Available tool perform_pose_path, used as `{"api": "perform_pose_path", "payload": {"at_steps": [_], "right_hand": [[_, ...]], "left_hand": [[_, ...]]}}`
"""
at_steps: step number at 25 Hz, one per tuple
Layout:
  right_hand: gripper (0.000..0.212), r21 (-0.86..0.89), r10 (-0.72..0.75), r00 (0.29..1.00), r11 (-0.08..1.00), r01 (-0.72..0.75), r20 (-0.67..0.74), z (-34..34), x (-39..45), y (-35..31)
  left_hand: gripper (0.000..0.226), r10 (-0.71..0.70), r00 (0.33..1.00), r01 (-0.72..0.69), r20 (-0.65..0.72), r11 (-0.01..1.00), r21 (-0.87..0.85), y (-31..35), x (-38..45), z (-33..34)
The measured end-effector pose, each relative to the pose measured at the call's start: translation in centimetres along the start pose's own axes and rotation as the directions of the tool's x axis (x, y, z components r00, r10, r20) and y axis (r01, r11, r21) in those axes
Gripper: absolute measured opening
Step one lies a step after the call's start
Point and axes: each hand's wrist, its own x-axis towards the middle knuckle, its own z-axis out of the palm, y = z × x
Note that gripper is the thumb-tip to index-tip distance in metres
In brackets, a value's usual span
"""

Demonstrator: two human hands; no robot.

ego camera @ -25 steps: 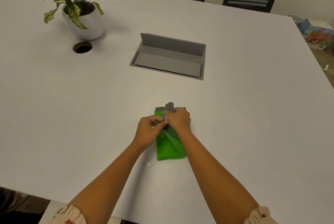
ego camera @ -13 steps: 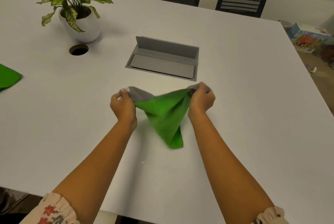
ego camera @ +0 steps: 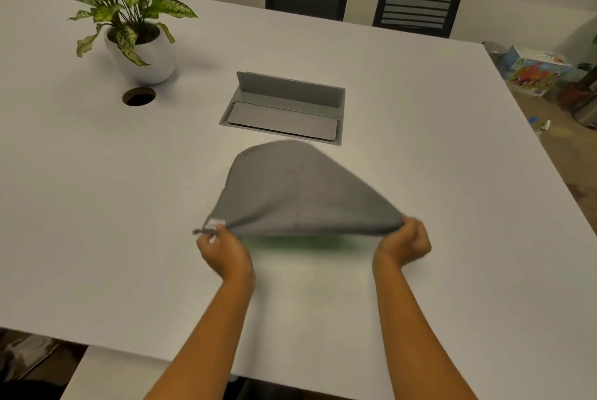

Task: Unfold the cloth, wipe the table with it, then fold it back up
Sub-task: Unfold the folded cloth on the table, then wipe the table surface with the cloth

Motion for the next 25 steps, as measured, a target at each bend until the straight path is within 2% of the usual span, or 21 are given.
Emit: {"api": "perform_pose_path", "payload": {"at_steps": [1,3,6,7,8,10,11,12,14,15,16,18,20,22,25], "right_hand": [[0.018,-0.14,0.023,1.0,0.99,-0.024,-0.004,-2.3,-0.2,2.0],[0.023,-0.418,0.088,0.996,0.904,-0.093,-0.031,-6.4,-0.5,5.2],[0.008,-0.73,0.115,0.99,0.669,-0.141,-0.085,-8.3,-0.5,6.9],[0.021,-0.809,0.061,0.995,0.579,-0.102,-0.082,-7.6,-0.5,6.8],[0.037,-0.848,0.007,1.0,0.53,-0.021,-0.02,-6.7,-0.5,6.6],[0.052,-0.809,-0.098,0.963,0.526,0.263,0.25,-4.0,-1.7,6.2],[0.056,-0.739,-0.113,0.905,0.541,0.402,0.409,-2.4,-2.7,6.3],[0.06,-0.663,-0.096,0.823,0.544,0.515,0.56,-0.9,-3.7,6.8],[0.075,-0.544,0.028,0.603,0.466,0.698,0.797,2.0,-5.8,8.4],[0.084,-0.503,0.113,0.503,0.393,0.77,0.857,3.1,-6.6,9.4],[0.091,-0.477,0.19,0.438,0.31,0.823,0.879,4.2,-7.2,10.6],[0.1,-0.472,0.285,0.415,0.172,0.865,0.864,5.9,-7.5,12.7],[0.103,-0.507,0.303,0.462,0.088,0.857,0.833,7.7,-7.7,14.2],[0.104,-0.538,0.294,0.501,0.056,0.841,0.814,10.3,-8.3,15.1],[0.106,-0.55,0.286,0.514,0.058,0.833,0.809,15.4,-10.1,16.1]], "left_hand": [[0.013,-0.031,0.999,0.036,-0.03,0.984,0.174,-2.0,-0.1,-1.6],[0.021,-0.036,0.999,0.04,-0.019,0.897,0.44,-4.8,-0.4,-4.3],[0.018,0.106,0.985,-0.166,0.135,0.788,0.592,-5.2,-0.7,-6.4],[0.024,0.175,0.967,-0.253,0.185,0.725,0.64,-4.7,-0.1,-6.6],[0.032,0.23,0.945,-0.328,0.234,0.654,0.682,-4.1,0.9,-6.7],[0.049,0.317,0.886,-0.457,0.338,0.478,0.75,-2.5,3.6,-6.9],[0.059,0.33,0.863,-0.494,0.383,0.391,0.776,-1.6,5.3,-7.1],[0.067,0.324,0.849,-0.514,0.418,0.319,0.796,-0.8,7.1,-7.3],[0.085,0.235,0.87,-0.484,0.434,0.237,0.842,0.4,11.0,-7.8],[0.093,0.169,0.886,-0.46,0.432,0.204,0.864,0.9,12.6,-8.1],[0.101,0.101,0.897,-0.442,0.431,0.159,0.883,1.4,14.2,-8.3],[0.114,-0.009,0.911,-0.411,0.413,0.094,0.907,2.6,17.1,-8.6],[0.127,-0.083,0.927,-0.359,0.366,0.085,0.929,4.0,19.3,-9.0],[0.137,-0.129,0.935,-0.322,0.33,0.075,0.944,5.2,21.3,-9.9],[0.145,-0.153,0.93,-0.33,0.334,0.051,0.943,6.3,23.8,-11.1]]}}
